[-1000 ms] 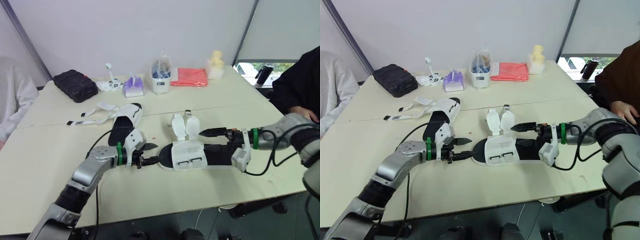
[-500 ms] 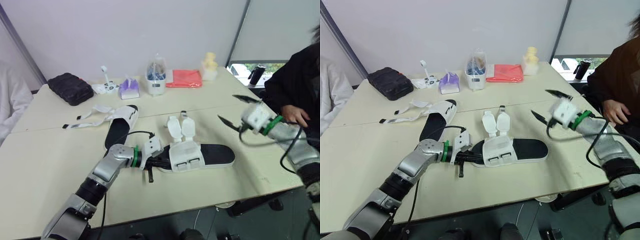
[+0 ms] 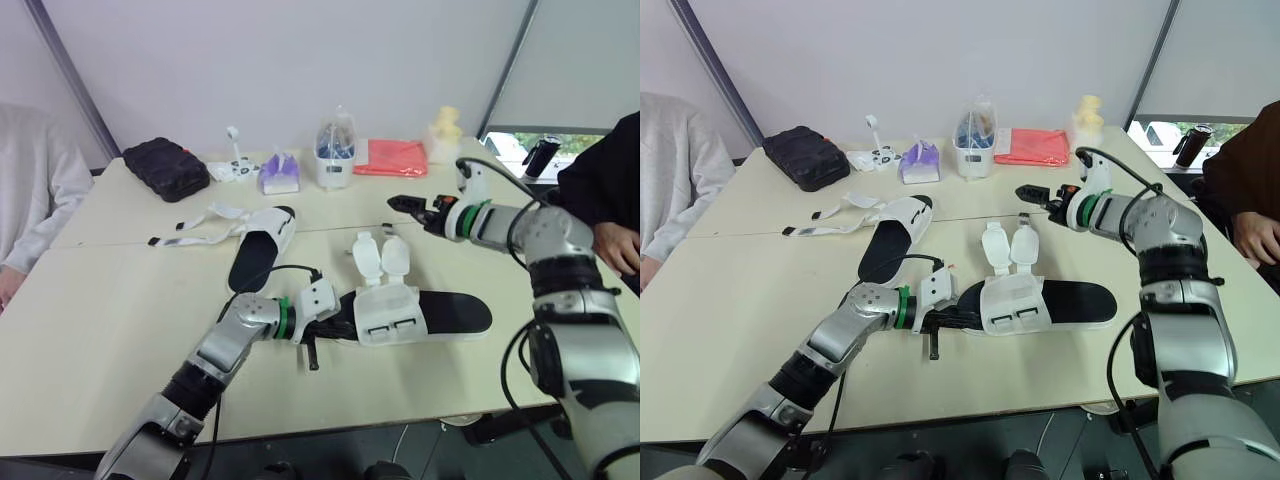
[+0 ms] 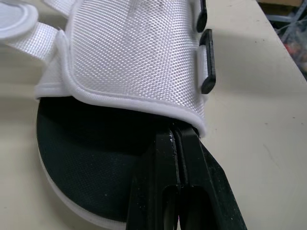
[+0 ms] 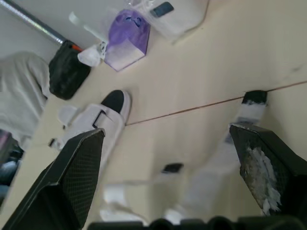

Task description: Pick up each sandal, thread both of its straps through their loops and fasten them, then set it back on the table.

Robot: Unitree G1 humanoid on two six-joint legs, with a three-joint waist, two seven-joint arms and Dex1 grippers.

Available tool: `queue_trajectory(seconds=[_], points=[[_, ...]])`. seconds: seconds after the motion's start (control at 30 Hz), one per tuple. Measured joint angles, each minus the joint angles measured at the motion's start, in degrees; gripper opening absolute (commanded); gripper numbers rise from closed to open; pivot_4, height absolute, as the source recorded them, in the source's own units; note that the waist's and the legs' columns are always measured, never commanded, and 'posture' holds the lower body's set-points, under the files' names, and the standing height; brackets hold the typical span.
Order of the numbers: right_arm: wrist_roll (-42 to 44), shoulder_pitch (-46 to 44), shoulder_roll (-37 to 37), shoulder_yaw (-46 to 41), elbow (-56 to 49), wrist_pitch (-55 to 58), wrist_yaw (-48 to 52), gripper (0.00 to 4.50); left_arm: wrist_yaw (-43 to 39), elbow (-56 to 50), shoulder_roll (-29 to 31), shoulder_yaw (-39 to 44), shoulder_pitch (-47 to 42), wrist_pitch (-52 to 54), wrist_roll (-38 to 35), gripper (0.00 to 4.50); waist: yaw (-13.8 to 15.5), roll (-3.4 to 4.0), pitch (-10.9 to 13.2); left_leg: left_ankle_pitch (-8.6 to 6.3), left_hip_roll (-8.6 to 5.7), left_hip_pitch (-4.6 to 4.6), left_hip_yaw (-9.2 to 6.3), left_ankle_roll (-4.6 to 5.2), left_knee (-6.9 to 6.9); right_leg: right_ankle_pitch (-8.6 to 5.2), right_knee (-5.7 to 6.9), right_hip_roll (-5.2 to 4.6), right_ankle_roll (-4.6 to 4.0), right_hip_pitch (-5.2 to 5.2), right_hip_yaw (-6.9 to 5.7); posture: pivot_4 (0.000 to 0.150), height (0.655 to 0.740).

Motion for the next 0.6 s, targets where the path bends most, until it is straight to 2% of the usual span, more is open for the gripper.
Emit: queue_trajectory(seconds=[0.27,0.4,0.53,0.6], points=[[-9.0,-3.3,2.1,-0.9,10.9,5.7,4.7,4.5,2.8,-1.9,-1.3,1.1,1.8,1.0,0.0,0.01,-0.5,0.01,0.0,-0.02,-0.02,-0.07,0.09,0.03,0.04,0.05,0.07,-0.01,0.06,-0.11,0.01,0.15,0.74],[-11.5,-5.3,4.3,-3.4,15.8,3.3,6.3,4.5,3.4,-2.6,-1.3,1.6,2.6,1.2,0.0,0.01,-1.3,0.01,0.0,-0.01,-0.02,-0.07,0.1,0.02,0.04,0.05,0.08,-0.01,0.07,-0.12,0.0,0.15,0.74],[-12.6,-6.6,9.5,-8.7,22.2,-3.5,5.0,4.5,4.8,-3.6,-1.5,1.7,3.4,1.3,0.3,0.01,-1.6,0.02,0.0,0.01,-0.01,-0.07,0.1,-0.01,0.03,0.06,0.13,-0.01,0.08,-0.17,0.01,0.15,0.74],[-13.3,-7.0,11.0,-10.2,23.8,-5.9,4.5,3.96,5.2,-3.8,-1.7,1.7,3.7,1.3,0.3,0.0,-1.4,0.02,0.0,0.02,-0.01,-0.1,0.09,-0.03,0.04,0.06,0.13,-0.01,0.08,-0.2,0.01,0.15,0.74]])
